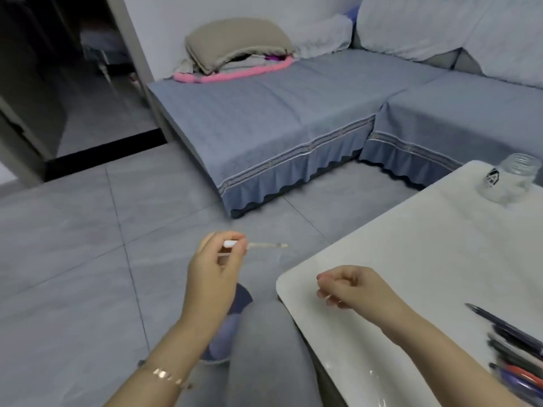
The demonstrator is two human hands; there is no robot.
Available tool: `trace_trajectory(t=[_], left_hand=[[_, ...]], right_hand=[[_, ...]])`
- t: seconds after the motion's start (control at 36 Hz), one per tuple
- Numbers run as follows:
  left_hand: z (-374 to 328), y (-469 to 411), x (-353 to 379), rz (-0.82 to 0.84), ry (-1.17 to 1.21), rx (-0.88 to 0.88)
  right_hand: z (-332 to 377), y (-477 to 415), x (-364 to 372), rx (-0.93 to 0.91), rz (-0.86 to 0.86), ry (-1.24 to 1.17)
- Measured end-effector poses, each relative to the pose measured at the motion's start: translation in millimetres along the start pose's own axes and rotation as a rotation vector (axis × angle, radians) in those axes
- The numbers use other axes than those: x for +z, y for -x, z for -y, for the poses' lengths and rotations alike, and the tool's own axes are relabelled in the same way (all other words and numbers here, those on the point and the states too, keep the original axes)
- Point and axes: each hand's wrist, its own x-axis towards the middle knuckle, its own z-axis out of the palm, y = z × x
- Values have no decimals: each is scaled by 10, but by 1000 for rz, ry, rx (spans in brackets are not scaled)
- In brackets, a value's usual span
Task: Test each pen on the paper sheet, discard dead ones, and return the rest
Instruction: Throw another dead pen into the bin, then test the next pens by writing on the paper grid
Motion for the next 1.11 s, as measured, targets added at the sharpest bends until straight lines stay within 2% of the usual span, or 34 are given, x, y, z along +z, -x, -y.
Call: trace_trajectory(t=[0.06, 0.19, 0.31, 0.36, 0.47, 0.61, 0.69, 0.78, 0.92, 1.11], left_hand=[[317, -105, -122, 68, -188, -6], [1048, -338, -224, 244, -494, -173], [1343, -396, -217, 370, -597, -340], [1325, -408, -149, 401, -619, -345], [957, -358, 106, 428, -563, -234], [302, -126, 550, 512, -454, 19], [-68, 139, 877, 654, -390, 153], [-380, 481, 1228, 857, -336, 215], [-756, 1107, 1812, 1135, -343, 348], [-1008, 1817, 2438, 1359, -413, 554]], right_hand=[[-41, -79, 13, 2, -11, 69], [-166, -182, 4, 19, -24, 164], [-281, -162, -36, 44, -31, 238], [-330, -123, -77, 48, -41, 263], [-438, 13, -195, 59, -72, 305], [-664, 334, -418, 77, -147, 363], [-864, 635, -601, 100, -206, 421], [-1123, 990, -832, 149, -269, 488], [-1507, 1674, -1207, 231, -438, 478], [-1910, 2569, -1681, 408, -666, 446]])
